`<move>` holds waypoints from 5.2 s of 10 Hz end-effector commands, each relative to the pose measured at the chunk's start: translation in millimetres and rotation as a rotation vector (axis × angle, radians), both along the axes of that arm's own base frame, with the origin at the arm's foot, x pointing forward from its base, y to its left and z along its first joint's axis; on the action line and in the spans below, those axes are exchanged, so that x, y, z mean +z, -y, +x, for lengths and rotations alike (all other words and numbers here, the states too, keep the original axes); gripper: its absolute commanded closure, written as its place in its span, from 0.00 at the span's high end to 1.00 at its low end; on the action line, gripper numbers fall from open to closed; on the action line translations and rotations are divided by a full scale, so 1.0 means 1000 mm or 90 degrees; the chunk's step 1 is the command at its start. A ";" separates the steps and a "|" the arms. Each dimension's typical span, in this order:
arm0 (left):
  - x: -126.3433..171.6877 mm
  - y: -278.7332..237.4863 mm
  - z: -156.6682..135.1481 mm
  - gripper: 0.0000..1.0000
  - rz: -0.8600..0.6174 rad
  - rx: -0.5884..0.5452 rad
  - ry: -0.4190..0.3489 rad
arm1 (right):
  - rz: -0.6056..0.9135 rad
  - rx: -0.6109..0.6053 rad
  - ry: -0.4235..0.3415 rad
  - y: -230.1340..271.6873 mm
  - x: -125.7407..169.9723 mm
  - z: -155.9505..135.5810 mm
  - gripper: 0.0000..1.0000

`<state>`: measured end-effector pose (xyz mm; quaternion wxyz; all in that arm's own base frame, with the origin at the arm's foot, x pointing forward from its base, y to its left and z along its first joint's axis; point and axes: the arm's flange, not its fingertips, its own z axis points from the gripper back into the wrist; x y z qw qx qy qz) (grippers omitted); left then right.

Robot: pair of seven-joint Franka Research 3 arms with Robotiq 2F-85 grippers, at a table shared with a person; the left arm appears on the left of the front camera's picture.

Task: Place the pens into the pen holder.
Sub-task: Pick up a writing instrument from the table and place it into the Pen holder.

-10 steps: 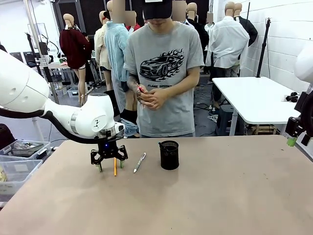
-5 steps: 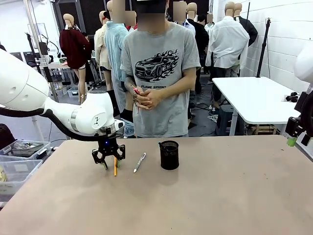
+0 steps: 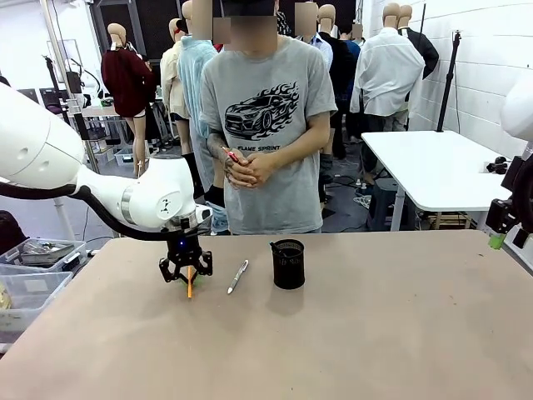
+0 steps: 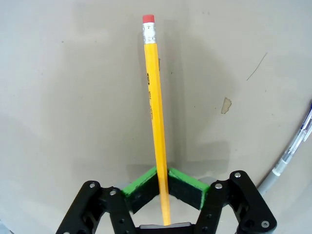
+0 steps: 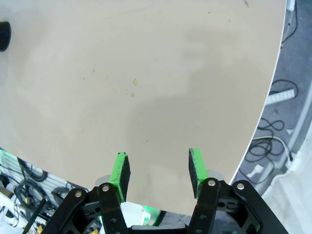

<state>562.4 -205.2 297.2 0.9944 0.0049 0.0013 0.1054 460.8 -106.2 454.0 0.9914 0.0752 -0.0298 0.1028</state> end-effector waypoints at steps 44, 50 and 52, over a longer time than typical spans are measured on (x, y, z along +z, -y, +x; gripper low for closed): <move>0.126 0.009 0.009 0.00 -0.691 -0.936 0.513 | -0.005 0.000 0.002 0.000 0.000 0.001 0.62; 0.088 0.076 0.064 0.00 -0.765 -0.964 0.525 | -0.005 0.000 0.002 0.000 0.000 0.001 0.62; 0.069 0.092 0.069 0.00 -0.773 -0.992 0.516 | -0.005 0.000 0.002 0.000 0.000 0.001 0.62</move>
